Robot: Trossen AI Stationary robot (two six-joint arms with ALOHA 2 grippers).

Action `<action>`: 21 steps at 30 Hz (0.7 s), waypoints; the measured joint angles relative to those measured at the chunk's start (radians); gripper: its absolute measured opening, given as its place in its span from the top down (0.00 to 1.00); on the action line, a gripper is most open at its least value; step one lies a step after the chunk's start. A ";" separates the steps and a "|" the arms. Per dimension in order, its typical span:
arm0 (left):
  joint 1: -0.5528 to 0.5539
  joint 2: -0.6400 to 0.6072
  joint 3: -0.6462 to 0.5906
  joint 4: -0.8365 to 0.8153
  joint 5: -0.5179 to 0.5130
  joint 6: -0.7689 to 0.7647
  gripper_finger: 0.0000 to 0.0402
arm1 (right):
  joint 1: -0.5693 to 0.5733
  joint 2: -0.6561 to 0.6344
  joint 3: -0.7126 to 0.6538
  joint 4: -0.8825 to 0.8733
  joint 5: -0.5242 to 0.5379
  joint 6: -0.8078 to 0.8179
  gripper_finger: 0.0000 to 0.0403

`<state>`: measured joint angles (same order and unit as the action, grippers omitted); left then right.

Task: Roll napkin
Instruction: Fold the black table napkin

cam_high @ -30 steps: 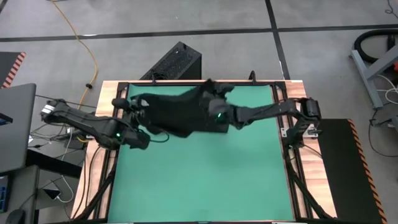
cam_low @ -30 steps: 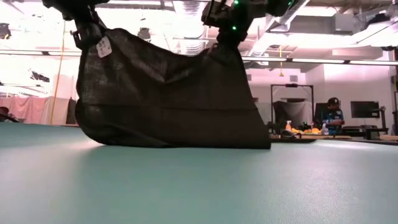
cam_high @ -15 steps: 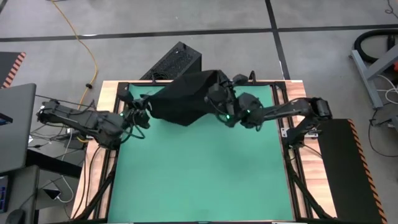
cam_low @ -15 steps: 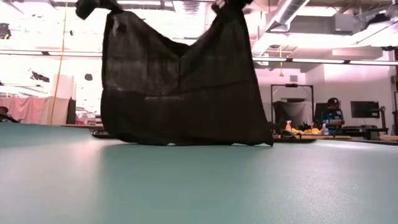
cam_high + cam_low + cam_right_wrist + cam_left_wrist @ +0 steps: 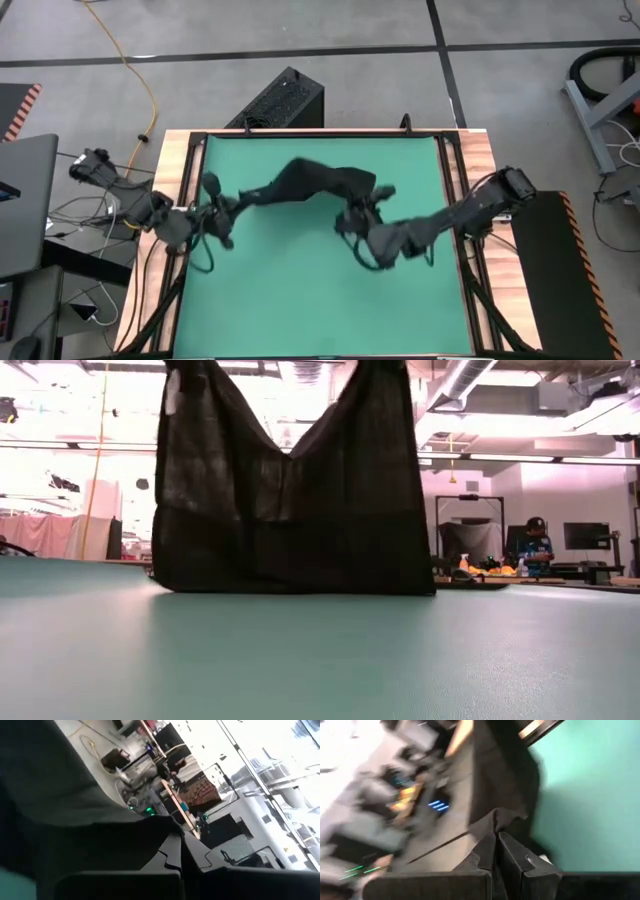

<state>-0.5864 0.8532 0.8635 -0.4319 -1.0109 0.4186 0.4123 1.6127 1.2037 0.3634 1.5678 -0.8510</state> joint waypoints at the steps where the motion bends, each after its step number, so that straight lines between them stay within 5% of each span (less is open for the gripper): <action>1: -0.026 0.000 0.000 -0.012 0.034 -0.066 1.00 | 0.026 0.011 0.000 -0.063 0.001 0.072 0.97; 11: -0.250 0.000 0.000 0.020 0.421 -0.474 1.00 | 0.300 0.075 0.000 -0.062 0.003 0.457 0.97; 15: -0.330 0.000 0.000 0.117 0.554 -0.443 1.00 | 0.424 0.053 0.000 -0.028 0.002 0.443 0.97; 18: -0.381 -0.004 0.000 0.211 0.505 -0.307 1.00 | 0.443 0.008 0.001 0.039 0.003 0.411 0.97; 21: -0.398 -0.020 0.000 0.218 0.294 -0.168 1.00 | 0.380 -0.028 0.002 0.036 0.003 0.374 0.97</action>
<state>-0.9844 0.8332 0.8635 -0.2140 -0.7173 0.2501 0.7927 1.5849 1.2053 0.3994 1.5707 -0.4770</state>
